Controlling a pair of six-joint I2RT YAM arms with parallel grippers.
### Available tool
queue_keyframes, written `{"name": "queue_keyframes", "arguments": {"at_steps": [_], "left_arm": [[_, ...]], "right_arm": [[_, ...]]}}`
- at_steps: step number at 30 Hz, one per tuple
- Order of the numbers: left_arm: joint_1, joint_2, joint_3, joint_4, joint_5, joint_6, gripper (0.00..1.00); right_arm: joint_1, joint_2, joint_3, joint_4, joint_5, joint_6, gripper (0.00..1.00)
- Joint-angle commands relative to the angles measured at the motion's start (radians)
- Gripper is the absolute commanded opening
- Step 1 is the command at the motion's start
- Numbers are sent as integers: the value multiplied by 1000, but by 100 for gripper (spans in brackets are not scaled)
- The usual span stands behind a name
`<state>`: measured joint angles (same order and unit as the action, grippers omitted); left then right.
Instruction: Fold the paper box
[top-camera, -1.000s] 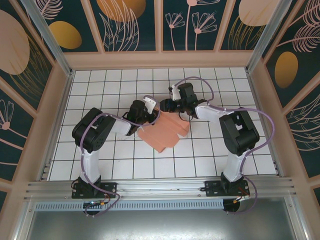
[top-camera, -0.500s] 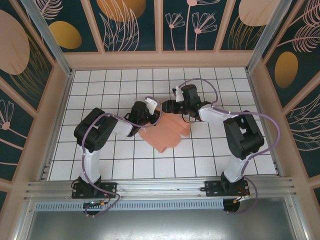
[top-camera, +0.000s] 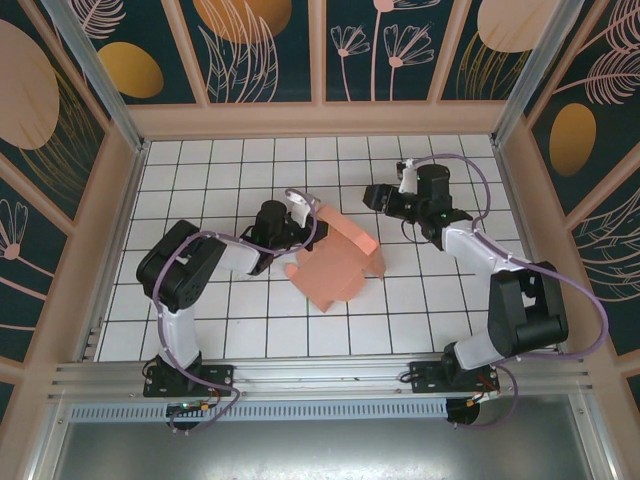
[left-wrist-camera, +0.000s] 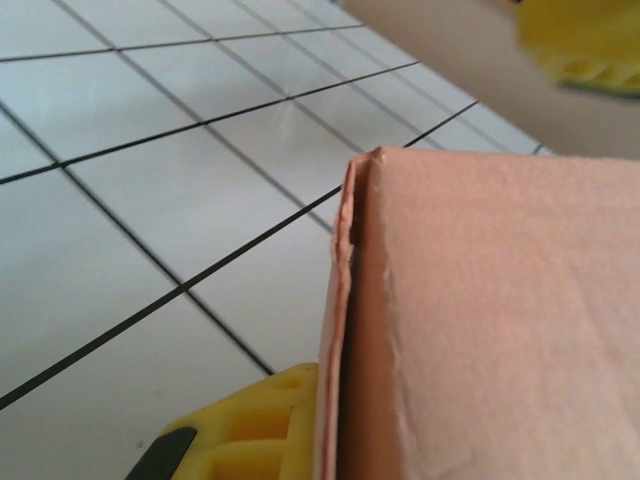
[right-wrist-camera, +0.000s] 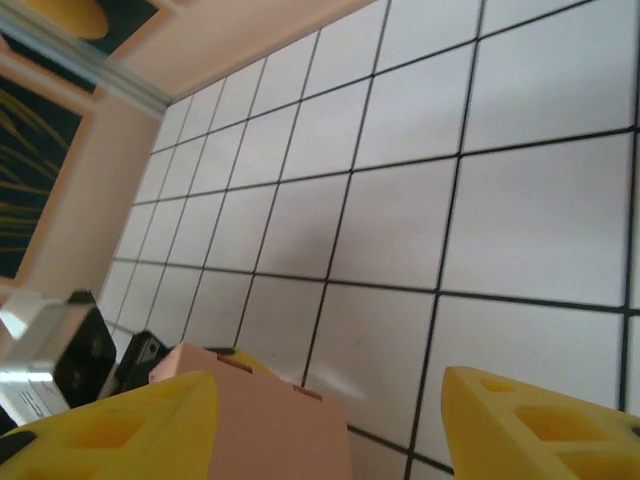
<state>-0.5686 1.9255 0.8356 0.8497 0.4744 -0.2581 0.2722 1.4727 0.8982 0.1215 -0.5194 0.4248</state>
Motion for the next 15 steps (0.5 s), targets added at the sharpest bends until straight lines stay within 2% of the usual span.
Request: {"name": "queue_keyframes", "arguments": {"at_steps": [1, 8, 15], "left_arm": [[1, -51, 15, 51, 110, -57, 0], [1, -101, -2, 86, 133, -103, 0], [1, -136, -6, 26, 31, -118, 0]], "right_arm": [[18, 7, -47, 66, -125, -5, 59], [87, 58, -47, 119, -205, -10, 51], [161, 77, -39, 134, -214, -41, 47]]}}
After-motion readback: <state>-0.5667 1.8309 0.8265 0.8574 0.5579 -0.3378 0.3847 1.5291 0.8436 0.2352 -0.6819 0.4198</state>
